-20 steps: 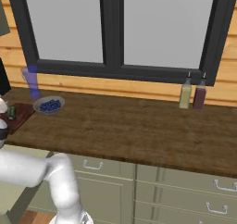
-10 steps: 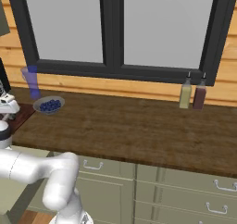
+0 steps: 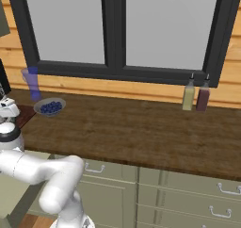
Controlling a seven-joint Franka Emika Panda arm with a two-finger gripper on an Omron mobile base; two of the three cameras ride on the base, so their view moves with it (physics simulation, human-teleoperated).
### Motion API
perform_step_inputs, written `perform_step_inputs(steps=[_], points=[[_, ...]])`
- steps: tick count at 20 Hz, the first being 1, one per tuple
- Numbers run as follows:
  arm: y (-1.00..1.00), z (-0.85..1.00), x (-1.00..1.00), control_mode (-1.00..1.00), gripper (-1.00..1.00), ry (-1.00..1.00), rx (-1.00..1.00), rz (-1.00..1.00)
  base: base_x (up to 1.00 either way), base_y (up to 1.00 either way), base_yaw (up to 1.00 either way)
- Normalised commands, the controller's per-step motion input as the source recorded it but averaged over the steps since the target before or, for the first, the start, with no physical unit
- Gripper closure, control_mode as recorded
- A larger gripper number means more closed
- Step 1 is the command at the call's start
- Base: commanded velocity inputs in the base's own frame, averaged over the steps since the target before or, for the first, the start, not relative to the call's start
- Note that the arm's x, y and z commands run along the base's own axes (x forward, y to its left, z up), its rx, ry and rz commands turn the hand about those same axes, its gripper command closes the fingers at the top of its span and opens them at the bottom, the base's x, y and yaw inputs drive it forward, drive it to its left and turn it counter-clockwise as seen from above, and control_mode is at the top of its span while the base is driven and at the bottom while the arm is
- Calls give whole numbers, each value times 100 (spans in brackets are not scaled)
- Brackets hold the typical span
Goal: Place the appropriate cutting tool for cutting the cucumber skin on the cutting board.
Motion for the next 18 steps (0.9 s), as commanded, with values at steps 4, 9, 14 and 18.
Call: perform_step_inputs(steps=[4,9,14,18], points=[[-54,29,-50,-100,-100,-8,9,0,0,0,0],[-70,36,-68,-100,-100,-11,11,0,0,0,0],[-87,12,-83,-100,-100,-22,15,0,0,0,0],[-100,0,-94,-100,-100,-26,20,0,0,0,0]])
